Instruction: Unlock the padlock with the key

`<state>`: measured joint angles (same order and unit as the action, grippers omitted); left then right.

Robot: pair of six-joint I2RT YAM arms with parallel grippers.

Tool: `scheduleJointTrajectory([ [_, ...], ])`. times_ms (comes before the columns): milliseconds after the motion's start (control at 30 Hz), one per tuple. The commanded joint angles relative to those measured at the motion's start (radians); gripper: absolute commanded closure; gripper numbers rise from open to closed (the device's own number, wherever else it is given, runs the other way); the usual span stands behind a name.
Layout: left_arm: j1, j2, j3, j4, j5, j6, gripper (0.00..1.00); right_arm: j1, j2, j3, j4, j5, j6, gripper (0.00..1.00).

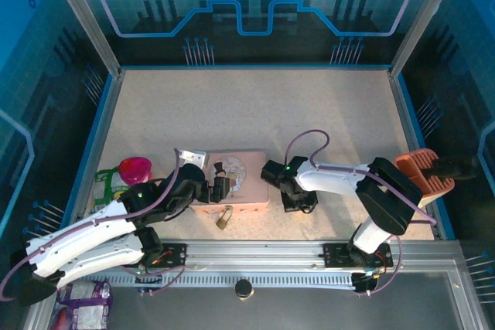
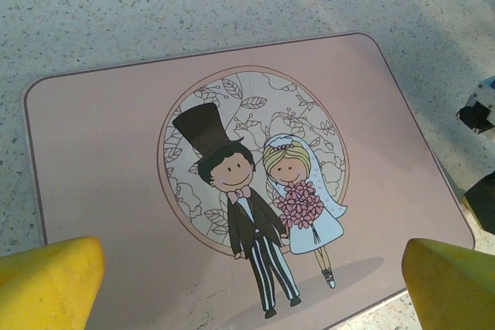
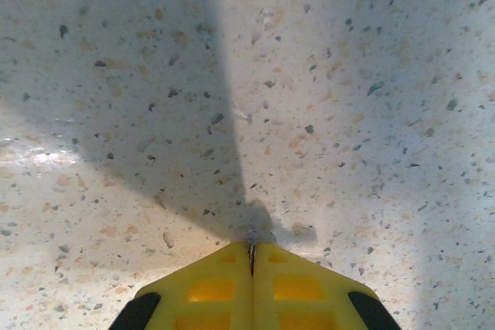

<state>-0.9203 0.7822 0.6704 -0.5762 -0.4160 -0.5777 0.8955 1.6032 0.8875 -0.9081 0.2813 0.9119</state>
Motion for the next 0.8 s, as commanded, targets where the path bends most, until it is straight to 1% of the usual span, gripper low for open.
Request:
scheduleJointTrajectory([
  [0, -0.003, -0.020, 0.003, 0.031, -0.026, 0.019, 0.01, -0.009, -0.095, 0.020, -0.033, 0.031, 0.008, 1.00],
  [133, -0.004, -0.053, -0.020, 0.107, -0.018, 0.095, 0.01, -0.013, -0.228, 0.024, -0.023, 0.026, 0.029, 1.00],
  [200, -0.003, -0.063, -0.036, 0.172, -0.004, 0.152, 0.01, -0.022, -0.304, 0.016, -0.009, 0.011, 0.046, 1.00],
  [300, -0.003, -0.060, -0.063, 0.316, 0.030, 0.265, 0.01, -0.045, -0.422, -0.002, 0.034, -0.032, 0.073, 1.00],
  [333, -0.003, -0.055, -0.074, 0.375, 0.050, 0.314, 0.01, -0.059, -0.474, -0.032, 0.054, -0.061, 0.087, 1.00],
  [467, -0.004, -0.032, -0.103, 0.575, 0.135, 0.465, 0.01, -0.113, -0.623, -0.062, 0.115, -0.148, 0.134, 1.00],
  [600, -0.003, 0.009, -0.128, 0.721, 0.219, 0.538, 0.01, -0.150, -0.723, -0.061, 0.139, -0.192, 0.172, 1.00],
  [667, -0.004, 0.037, -0.136, 0.768, 0.246, 0.568, 0.01, -0.163, -0.757, -0.060, 0.146, -0.205, 0.191, 1.00],
  [767, -0.003, 0.064, -0.161, 0.837, 0.288, 0.619, 0.01, -0.177, -0.817, -0.087, 0.204, -0.222, 0.239, 1.00],
])
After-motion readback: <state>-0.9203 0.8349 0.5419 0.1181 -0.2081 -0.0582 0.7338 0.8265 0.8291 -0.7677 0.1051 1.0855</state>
